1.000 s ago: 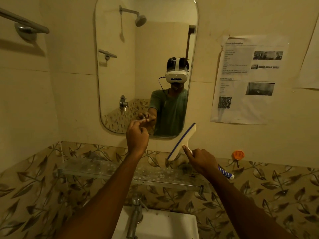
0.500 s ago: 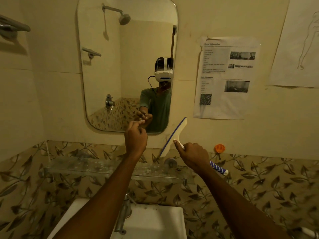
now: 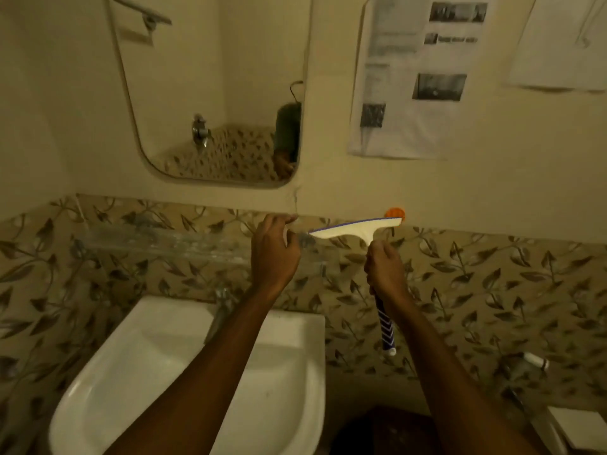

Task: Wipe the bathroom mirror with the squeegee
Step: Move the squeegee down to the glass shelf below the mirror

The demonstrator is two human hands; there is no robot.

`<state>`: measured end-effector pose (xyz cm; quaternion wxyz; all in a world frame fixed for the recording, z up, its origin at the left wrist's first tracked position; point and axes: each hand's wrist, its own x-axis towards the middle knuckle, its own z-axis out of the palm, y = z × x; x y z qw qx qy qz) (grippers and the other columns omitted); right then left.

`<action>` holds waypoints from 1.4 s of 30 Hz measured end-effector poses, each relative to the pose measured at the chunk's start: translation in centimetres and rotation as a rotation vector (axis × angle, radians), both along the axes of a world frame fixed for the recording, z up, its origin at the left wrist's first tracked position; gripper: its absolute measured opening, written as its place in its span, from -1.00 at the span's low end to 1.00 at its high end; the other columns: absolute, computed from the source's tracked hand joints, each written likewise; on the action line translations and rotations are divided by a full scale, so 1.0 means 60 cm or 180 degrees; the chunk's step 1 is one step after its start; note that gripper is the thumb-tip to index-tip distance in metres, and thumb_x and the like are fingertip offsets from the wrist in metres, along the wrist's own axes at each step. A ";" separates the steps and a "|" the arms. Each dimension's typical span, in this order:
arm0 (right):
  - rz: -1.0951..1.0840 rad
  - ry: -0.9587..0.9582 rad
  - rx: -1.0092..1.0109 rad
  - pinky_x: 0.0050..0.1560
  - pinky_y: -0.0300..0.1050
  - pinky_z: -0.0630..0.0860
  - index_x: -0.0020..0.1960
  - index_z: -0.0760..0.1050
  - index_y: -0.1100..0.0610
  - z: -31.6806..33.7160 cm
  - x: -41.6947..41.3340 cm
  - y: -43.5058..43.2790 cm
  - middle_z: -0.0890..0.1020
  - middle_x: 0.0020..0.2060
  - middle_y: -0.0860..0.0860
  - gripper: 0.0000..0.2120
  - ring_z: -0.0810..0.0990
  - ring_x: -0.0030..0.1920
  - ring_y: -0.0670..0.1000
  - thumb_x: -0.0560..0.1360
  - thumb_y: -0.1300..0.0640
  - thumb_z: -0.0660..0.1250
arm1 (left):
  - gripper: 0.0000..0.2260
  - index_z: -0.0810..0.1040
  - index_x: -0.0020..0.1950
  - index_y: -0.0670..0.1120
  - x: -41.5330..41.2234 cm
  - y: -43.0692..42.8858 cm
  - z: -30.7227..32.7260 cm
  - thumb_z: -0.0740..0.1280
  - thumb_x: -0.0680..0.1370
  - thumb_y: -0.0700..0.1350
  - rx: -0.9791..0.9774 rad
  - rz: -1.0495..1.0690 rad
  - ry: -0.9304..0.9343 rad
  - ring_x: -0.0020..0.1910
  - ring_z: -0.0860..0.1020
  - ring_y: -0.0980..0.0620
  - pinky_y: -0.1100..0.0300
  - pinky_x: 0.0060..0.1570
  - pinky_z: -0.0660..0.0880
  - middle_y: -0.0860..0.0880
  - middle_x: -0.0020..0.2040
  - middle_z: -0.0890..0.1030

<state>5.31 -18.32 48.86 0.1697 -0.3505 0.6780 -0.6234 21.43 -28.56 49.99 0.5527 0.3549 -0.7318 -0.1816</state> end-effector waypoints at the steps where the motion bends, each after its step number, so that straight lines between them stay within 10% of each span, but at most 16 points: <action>1: -0.0009 -0.0160 0.0022 -0.56 -0.24 0.22 -0.21 0.30 0.14 -0.012 0.002 0.022 0.32 -0.44 0.04 -0.73 0.25 -0.58 -0.12 0.64 0.07 0.08 | -0.76 0.58 0.13 -0.13 -0.004 0.019 -0.015 0.24 0.50 -0.21 0.0018 -0.0032 -0.0064 0.12 0.54 -0.08 0.09 0.10 0.48 -0.08 0.11 0.58; 19: -0.1105 -0.0951 0.1131 -0.21 -0.01 0.43 -0.20 0.46 -0.07 -0.348 0.004 0.313 0.51 -0.35 -0.04 -0.76 0.51 -0.28 0.03 0.61 -0.12 0.21 | -0.55 0.39 0.42 -0.11 -0.047 0.302 -0.336 0.24 0.55 -0.01 0.0480 -0.1060 -0.1563 0.44 0.35 -0.04 0.09 0.38 0.25 -0.06 0.42 0.43; 24: -0.1167 -0.1216 0.1571 0.10 0.14 0.53 0.05 0.55 0.02 -0.417 -0.067 0.385 0.65 0.01 0.15 -0.73 0.61 0.06 0.22 0.56 -0.13 0.20 | -0.47 0.25 0.50 -0.10 -0.108 0.378 -0.395 0.23 0.58 0.07 0.0492 -0.1115 -0.2100 0.51 0.22 -0.03 -0.01 0.44 0.22 -0.06 0.51 0.30; 37: -0.0669 -0.1612 0.2082 0.03 0.01 0.58 0.32 0.42 0.04 -0.569 -0.293 0.450 0.62 0.17 0.07 -0.65 0.61 0.10 0.12 0.57 -0.04 0.28 | -0.46 0.30 0.47 -0.10 -0.321 0.497 -0.557 0.24 0.53 0.09 0.1377 -0.0837 -0.2658 0.50 0.23 -0.09 0.04 0.38 0.16 -0.09 0.48 0.33; 42: -0.0441 -0.1693 0.2339 0.14 0.25 0.58 0.36 0.39 -0.06 -0.714 -0.337 0.422 0.61 0.16 0.07 -0.57 0.61 0.13 0.16 0.50 -0.08 0.24 | -0.47 0.28 0.49 -0.13 -0.363 0.474 -0.631 0.26 0.57 0.03 0.1335 -0.0968 -0.3006 0.52 0.19 -0.06 0.05 0.43 0.12 -0.10 0.51 0.29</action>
